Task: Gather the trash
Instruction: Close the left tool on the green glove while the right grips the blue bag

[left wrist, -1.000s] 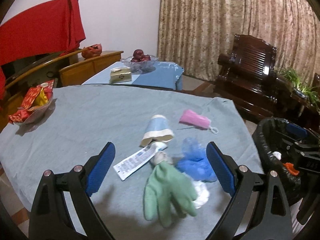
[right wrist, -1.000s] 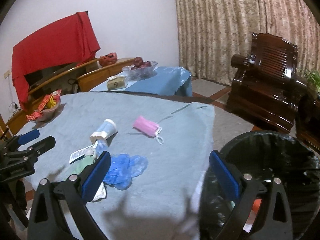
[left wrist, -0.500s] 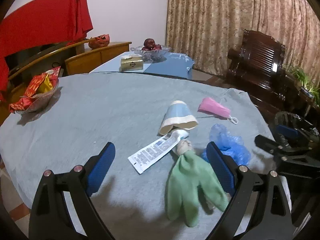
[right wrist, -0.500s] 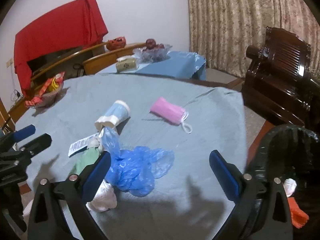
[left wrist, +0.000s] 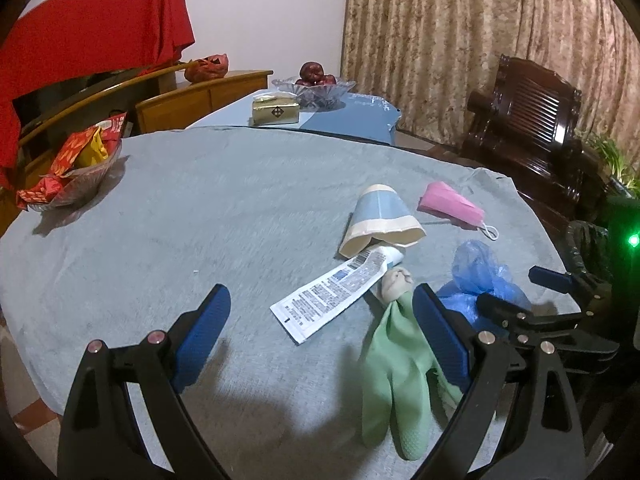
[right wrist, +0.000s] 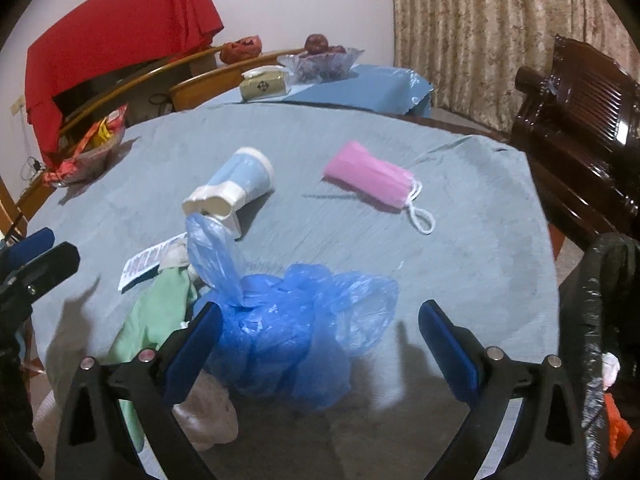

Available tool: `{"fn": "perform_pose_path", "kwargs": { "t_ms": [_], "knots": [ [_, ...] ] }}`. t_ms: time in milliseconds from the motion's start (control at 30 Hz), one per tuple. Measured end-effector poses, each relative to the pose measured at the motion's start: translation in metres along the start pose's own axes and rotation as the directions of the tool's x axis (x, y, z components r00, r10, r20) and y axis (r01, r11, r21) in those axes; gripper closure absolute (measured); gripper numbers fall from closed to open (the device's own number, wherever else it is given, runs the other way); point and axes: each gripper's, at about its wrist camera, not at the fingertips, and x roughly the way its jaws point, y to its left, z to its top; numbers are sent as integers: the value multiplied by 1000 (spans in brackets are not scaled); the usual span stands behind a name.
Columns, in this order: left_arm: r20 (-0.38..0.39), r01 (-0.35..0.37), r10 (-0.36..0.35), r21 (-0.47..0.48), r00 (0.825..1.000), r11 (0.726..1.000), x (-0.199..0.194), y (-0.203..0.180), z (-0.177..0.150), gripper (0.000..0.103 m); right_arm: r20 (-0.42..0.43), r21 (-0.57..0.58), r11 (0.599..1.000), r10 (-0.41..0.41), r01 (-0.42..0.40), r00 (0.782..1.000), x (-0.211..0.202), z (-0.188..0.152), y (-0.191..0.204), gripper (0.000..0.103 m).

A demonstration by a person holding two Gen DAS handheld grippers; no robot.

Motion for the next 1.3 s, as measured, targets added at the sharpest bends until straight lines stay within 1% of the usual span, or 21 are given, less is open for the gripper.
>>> {"fn": "perform_pose_path", "kwargs": {
  "t_ms": [67,133,200,233,300,400,500,667,800,933,1100,1200,1267,1300],
  "knots": [
    [0,1,-1,-2,1000,1000,1,1,0,13,-15,-5,1000,16,-16,1000,4,-1,2,8],
    [-1,2,-2,-6,1000,1000,2,2,0,13,-30,-11,999,43,-43,999,6,-1,4,16],
    [-2,3,-3,-7,1000,1000,3,2,0,13,-42,-14,997,71,-72,997,7,-1,5,29],
    [-2,4,-4,-6,1000,1000,3,2,0,13,-47,-17,996,90,-91,995,7,-1,7,33],
    [-4,8,-8,-4,1000,1000,3,1,0,13,-52,-23,993,117,-118,992,7,1,10,51],
    [-7,14,-14,1,1000,1000,4,-2,-1,13,-50,-41,989,141,-143,989,3,2,12,63],
    [-10,23,-23,2,1000,1000,5,-6,0,13,-41,-42,987,155,-156,987,-2,4,10,70],
    [-16,37,-37,12,999,999,5,-16,-1,13,-8,-31,988,149,-149,989,-15,9,0,72],
    [-30,49,-49,20,998,999,10,-27,-3,13,17,-8,993,122,-122,992,-26,12,-14,72],
    [-49,55,-53,33,997,998,20,-36,-3,13,25,10,995,103,-103,994,-29,12,-27,72],
    [-90,59,-56,36,994,998,37,-43,-4,22,25,22,995,94,-95,995,-28,10,-36,72],
    [-120,69,-65,25,991,997,48,-44,-6,30,24,20,996,91,-91,996,-26,9,-38,72],
    [-146,81,-77,18,986,997,56,-45,-7,38,22,20,996,90,-90,996,-25,8,-38,72],
    [-153,84,-80,16,985,996,57,-46,-8,39,20,21,996,89,-90,996,-25,8,-39,72]
  ]
}}
